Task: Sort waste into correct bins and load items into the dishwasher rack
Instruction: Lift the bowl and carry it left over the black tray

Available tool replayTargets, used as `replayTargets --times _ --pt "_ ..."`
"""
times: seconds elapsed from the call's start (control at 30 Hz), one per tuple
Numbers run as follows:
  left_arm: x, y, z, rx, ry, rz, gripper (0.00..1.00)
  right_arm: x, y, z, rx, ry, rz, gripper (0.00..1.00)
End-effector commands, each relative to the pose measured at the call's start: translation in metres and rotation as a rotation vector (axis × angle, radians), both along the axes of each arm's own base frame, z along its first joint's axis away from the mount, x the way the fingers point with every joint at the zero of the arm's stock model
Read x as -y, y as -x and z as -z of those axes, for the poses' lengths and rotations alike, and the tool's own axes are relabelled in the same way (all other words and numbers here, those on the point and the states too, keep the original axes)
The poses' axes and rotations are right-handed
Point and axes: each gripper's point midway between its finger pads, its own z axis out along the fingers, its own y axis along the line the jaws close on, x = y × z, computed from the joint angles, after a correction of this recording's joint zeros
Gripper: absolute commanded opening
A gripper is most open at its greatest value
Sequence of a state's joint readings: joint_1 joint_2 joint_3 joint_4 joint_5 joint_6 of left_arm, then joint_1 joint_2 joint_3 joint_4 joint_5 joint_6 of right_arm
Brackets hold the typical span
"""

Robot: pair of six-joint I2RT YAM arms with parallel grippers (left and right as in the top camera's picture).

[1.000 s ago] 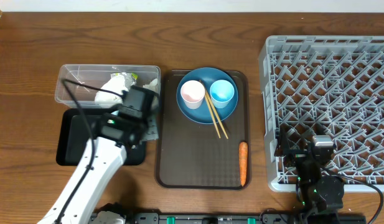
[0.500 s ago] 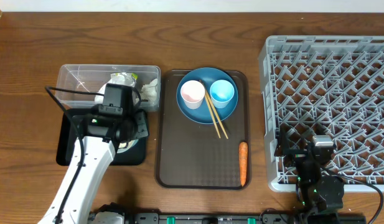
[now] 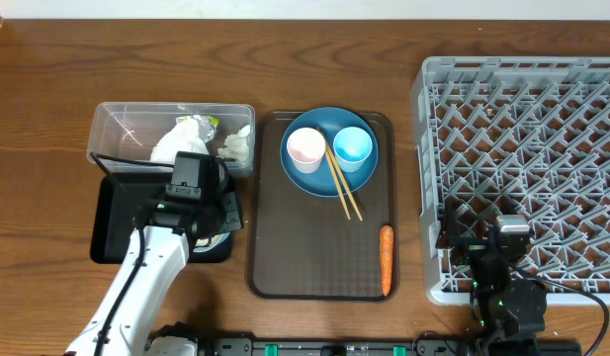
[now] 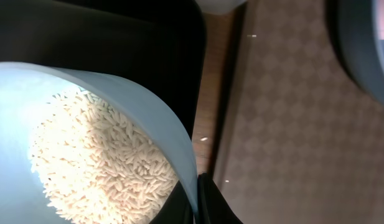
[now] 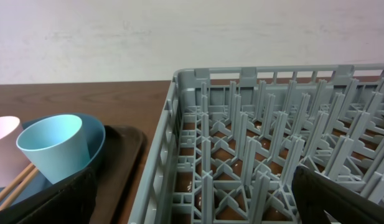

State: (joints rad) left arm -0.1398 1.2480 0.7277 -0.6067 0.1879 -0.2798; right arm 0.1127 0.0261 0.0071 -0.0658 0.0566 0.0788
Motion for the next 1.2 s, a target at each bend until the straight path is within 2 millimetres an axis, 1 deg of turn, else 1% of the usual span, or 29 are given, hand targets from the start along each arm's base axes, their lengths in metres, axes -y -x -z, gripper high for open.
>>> replayTargets --times 0.0,0.17,0.37,0.73,0.83,0.9,1.07,1.17 --pt "0.010 0.002 -0.002 -0.003 0.055 0.036 0.06 -0.001 0.000 0.002 -0.005 0.007 -0.002 0.99" --pt "0.010 0.003 -0.001 -0.010 0.057 0.037 0.06 -0.001 0.000 0.002 -0.005 0.007 -0.002 0.99" --pt "0.021 0.005 -0.004 -0.013 0.119 0.060 0.06 -0.001 0.000 0.002 -0.005 0.007 -0.002 0.99" --pt "0.022 0.010 -0.002 -0.036 0.126 0.062 0.06 -0.001 0.000 0.002 -0.005 0.007 -0.002 0.99" --pt "0.028 0.011 -0.004 -0.039 0.156 0.073 0.06 -0.001 0.000 0.002 -0.005 0.007 -0.002 0.99" --pt "0.031 0.010 -0.006 -0.035 0.177 0.081 0.06 -0.001 0.000 0.002 -0.005 0.007 -0.002 0.99" --pt "0.031 0.009 -0.006 -0.027 0.176 0.082 0.06 -0.001 0.000 0.002 -0.005 0.007 -0.002 0.99" --pt "0.030 0.004 -0.009 -0.001 0.176 0.076 0.06 -0.001 0.000 0.002 -0.005 0.007 -0.002 0.99"
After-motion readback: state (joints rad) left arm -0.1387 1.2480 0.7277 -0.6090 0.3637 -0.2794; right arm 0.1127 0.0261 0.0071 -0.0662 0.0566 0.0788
